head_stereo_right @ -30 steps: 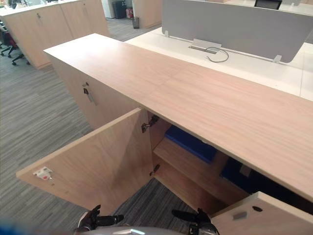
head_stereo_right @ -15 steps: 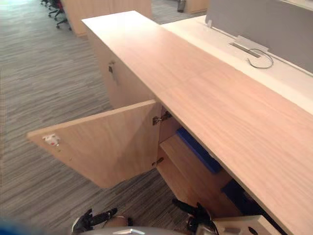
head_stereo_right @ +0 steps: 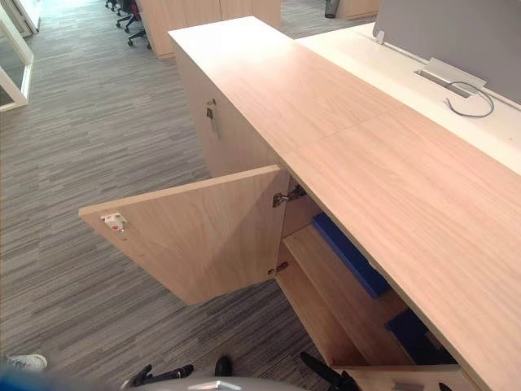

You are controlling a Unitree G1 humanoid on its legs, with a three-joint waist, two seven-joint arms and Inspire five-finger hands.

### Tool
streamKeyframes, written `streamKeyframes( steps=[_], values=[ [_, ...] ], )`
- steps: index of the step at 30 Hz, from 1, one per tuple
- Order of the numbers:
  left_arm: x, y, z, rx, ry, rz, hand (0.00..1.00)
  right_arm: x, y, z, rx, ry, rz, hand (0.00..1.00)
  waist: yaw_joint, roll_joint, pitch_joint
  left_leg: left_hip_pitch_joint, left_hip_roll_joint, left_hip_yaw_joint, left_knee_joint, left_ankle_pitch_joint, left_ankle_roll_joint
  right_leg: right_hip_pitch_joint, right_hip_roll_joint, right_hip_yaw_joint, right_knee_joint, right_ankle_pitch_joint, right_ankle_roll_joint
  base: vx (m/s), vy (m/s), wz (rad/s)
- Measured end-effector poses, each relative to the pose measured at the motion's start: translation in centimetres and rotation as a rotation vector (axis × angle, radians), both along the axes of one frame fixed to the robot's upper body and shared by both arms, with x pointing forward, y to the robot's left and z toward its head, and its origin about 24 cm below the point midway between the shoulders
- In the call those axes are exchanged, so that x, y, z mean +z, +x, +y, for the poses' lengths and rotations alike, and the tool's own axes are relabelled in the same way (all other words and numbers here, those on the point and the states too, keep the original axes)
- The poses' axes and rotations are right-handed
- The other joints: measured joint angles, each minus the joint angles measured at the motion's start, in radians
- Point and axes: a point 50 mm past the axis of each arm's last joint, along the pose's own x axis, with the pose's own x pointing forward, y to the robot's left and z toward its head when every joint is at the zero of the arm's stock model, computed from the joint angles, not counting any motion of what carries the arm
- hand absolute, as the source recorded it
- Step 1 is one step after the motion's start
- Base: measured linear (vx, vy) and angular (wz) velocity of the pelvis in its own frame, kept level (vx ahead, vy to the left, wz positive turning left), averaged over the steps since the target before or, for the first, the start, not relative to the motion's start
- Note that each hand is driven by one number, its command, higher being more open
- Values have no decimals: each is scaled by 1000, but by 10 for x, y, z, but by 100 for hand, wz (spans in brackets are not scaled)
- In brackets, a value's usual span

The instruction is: Walk over to the cabinet, pick up the folder, carry it to the office cabinet, place the folder inside the office cabinet, then close the office cabinet door

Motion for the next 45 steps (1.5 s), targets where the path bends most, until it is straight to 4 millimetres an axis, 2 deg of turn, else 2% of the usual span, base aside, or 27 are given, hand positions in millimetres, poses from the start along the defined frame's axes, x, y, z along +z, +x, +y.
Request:
streamKeyframes(
  steps=[4, 6, 7, 9, 10, 12, 15, 18, 30, 36, 40, 42, 45],
  values=[
    [1, 6, 2, 11, -2, -11, 100, 0, 1, 0, 18, 2, -2, 100, 0, 1, 4, 22, 1, 14, 0, -15, -2, 24, 1, 9, -16, 1, 0, 26, -4, -10],
    [5, 17, 5, 4, 9, -46, 100, 0, 1, -2, 41, -8, 3, 100, 0, 2, 5, 26, 3, 22, 0, -21, -5, 26, 3, 16, -20, 1, -1, 14, -9, -13],
    [14, 37, 11, -30, 42, -118, 100, 0, 1, -2, 40, -8, 6, 100, 0, 5, 9, 27, 6, 26, 0, -26, -9, 26, 7, 20, -24, 3, -4, 12, -12, -9],
    [22, 52, 17, -43, 66, -168, 100, 1, 0, -4, 40, -10, 8, 100, 0, 8, 11, 29, 8, 29, 0, -28, -11, 27, 9, 25, -26, 4, -5, 19, -11, -9],
    [31, 70, 28, -54, 111, -220, 100, 1, 1, -6, 41, -15, 7, 100, -1, 14, 17, 37, 11, 35, 0, -33, -12, 37, 12, 32, -27, 5, -8, 25, -9, -14],
    [46, 92, 48, -50, 183, -272, 100, 1, 1, -7, 42, -20, 6, 100, -2, 19, 20, 51, 19, 51, 0, -41, -17, 41, 17, 49, -27, 8, -12, 23, -7, -23],
    [66, 116, 72, -65, 291, -319, 100, 2, 2, -8, 43, -19, 0, 100, -6, 22, 21, 58, 36, 66, 0, -46, -24, 36, 33, 69, -21, 18, -27, 12, -12, -18],
    [80, 133, 82, -66, 337, -358, 100, 1, -2, -8, 44, -13, 6, 100, -7, 28, 24, 73, 56, 84, 1, -48, -27, 35, 51, 92, -4, 32, -46, 4, -15, -14],
    [79, 132, 89, -4, 348, -314, 100, 1, -20, -13, 38, -10, 31, 100, 0, 48, 26, 88, 87, 150, 7, -47, -29, -15, 73, 173, 61, 50, -58, -36, 1, -16],
    [72, 126, 92, 94, 275, -299, 100, 0, -35, -16, 26, -14, 60, 100, 6, 67, 1, 89, 99, 186, 6, -45, -26, -38, 79, 209, 61, 64, -56, -94, 5, -22],
    [73, 130, 91, 81, 273, -304, 100, 0, -45, -16, 20, -14, 76, 100, 11, 77, -13, 83, 99, 187, 1, -31, -24, -46, 78, 208, 57, 62, -55, -136, -14, -6],
    [81, 140, 90, 11, 325, -325, 100, 1, -47, -15, 22, -16, 73, 100, 18, 70, -17, 71, 87, 184, 0, -21, -22, -48, 67, 205, 44, 38, -43, -150, -18, 9],
    [102, 156, 86, -145, 478, -371, 100, 2, -51, -16, 21, -32, 64, 100, 23, 71, -18, 58, 81, 154, 0, -5, -25, -45, 60, 177, 42, 29, -40, -121, -14, 28]
  ],
)
